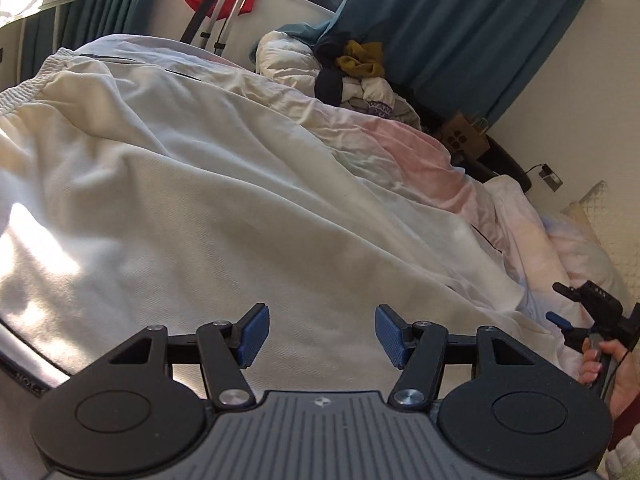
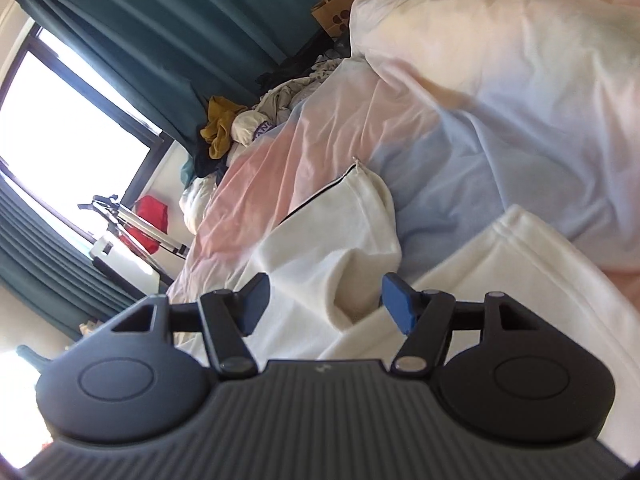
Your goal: Fold clothes
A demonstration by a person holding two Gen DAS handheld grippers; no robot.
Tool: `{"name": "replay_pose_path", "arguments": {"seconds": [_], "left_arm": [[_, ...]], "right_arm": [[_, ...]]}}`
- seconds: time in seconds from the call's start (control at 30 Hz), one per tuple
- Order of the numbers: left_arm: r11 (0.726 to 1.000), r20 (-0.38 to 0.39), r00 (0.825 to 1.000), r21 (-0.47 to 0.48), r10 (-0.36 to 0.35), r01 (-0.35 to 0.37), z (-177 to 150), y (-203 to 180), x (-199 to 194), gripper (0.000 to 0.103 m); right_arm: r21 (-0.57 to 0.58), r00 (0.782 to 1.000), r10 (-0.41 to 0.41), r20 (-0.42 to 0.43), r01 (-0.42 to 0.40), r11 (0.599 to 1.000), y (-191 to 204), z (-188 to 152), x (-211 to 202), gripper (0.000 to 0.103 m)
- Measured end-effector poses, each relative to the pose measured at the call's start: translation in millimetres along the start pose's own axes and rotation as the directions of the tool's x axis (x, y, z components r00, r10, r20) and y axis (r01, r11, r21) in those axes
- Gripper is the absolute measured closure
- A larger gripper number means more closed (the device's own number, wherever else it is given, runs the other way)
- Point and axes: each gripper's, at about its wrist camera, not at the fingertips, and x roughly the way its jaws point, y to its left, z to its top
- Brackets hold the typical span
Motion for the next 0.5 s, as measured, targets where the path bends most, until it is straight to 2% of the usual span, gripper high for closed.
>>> {"name": "replay_pose_path", "arguments": {"seconds": [0.07, 0.13, 0.17, 0.23, 0.37, 0.47, 0.5], "left_arm": [[1.000, -0.028, 1.000, 0.007, -0.006, 0.006, -5, 3, 20, 0.042], [1.000, -0.049, 0.999, -0.007, -0.016, 0.016, -10, 11, 31, 0.042], [1.000, -0.060, 0.998, -0.015, -0.021, 0.020, -12, 15, 36, 0.042], [0.999, -0.073, 0.997, -0.034, -0.030, 0.028, -15, 23, 42, 0.042], [0.996, -0.075, 0.996, -0.070, -0.052, 0.047, -17, 35, 50, 0.042], [0.995, -0.065, 0.996, -0.080, -0.067, 0.061, -16, 37, 51, 0.042], [0.995, -0.062, 0.996, -0.082, -0.068, 0.063, -16, 38, 51, 0.042]], "right_arm": [[-0.018, 0.996, -0.087, -0.007, 0.087, 0.996, -1, 7, 26, 0.045], [0.021, 0.988, -0.143, -0.056, 0.145, 0.989, -12, 10, 44, 0.059], [0.030, 0.986, -0.150, -0.078, 0.153, 0.988, -17, 9, 49, 0.061], [0.002, 0.983, -0.153, -0.104, 0.154, 0.988, -19, 6, 54, 0.062], [0.004, 0.983, -0.041, -0.180, 0.043, 0.999, -15, -2, 66, 0.061], [-0.050, 0.975, -0.095, -0.203, 0.087, 0.995, -4, -6, 85, 0.060], [-0.046, 0.975, -0.085, -0.206, 0.077, 0.996, -2, -7, 92, 0.060]]}}
